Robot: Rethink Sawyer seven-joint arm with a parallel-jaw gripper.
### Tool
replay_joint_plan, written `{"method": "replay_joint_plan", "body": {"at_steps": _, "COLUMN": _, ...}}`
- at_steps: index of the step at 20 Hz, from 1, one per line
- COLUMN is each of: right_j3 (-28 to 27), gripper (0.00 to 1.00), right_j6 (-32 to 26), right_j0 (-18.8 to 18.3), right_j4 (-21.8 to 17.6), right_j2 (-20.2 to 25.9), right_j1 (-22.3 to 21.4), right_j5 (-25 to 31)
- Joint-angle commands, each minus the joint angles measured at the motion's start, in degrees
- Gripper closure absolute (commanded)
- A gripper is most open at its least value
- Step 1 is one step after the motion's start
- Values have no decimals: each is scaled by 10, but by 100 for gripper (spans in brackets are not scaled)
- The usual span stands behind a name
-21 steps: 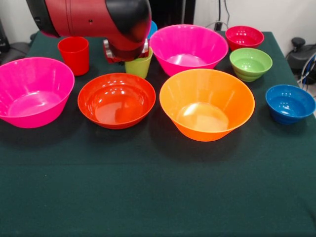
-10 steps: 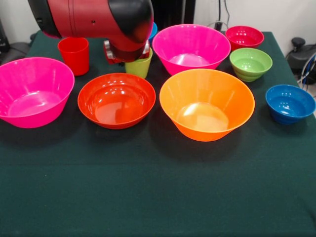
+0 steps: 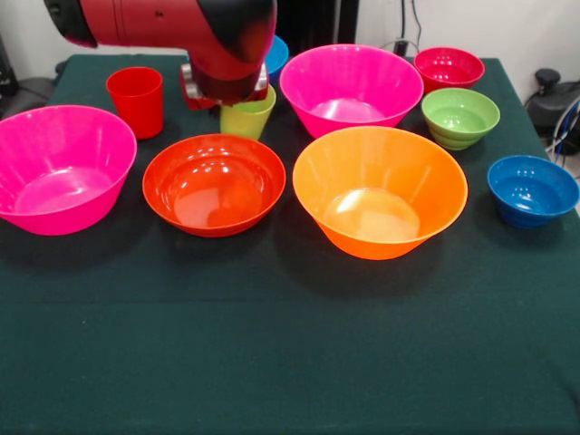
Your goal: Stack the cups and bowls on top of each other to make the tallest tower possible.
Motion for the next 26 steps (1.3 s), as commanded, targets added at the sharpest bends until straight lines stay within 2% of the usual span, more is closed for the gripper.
{"method": "replay_joint_plan", "body": {"at_steps": 1, "right_j3": -6, "gripper": 100, "right_j6": -119, "right_j0": 12, "right_j4": 35, "right_j2": 57, "right_j1": -50, "right_j5": 89}}
{"method": "replay_joint_plan", "body": {"at_steps": 12, "right_j3": -49, "gripper": 100, "right_j6": -125, "right_j0": 11, "right_j4": 76, "right_j2": 83, "right_j1": -45, "right_j5": 198}}
{"method": "replay_joint_plan", "body": {"at_steps": 14, "right_j3": -49, "gripper": 100, "right_j6": -111, "right_j0": 6, "right_j4": 85, "right_j2": 91, "right_j1": -42, "right_j5": 170}}
{"method": "replay_joint_plan", "body": {"at_steps": 17, "right_j3": -38, "gripper": 100, "right_j6": -85, "right_j0": -7, "right_j4": 94, "right_j2": 108, "right_j1": -44, "right_j5": 61}}
{"method": "replay_joint_plan", "body": {"at_steps": 20, "right_j3": -36, "gripper": 100, "right_j6": -73, "right_j0": -13, "right_j4": 90, "right_j2": 121, "right_j1": -49, "right_j5": -18}}
{"method": "replay_joint_plan", "body": {"at_steps": 26, "right_j3": -37, "gripper": 100, "right_j6": -66, "right_j0": -20, "right_j4": 91, "right_j2": 129, "right_j1": -56, "right_j5": -70}}
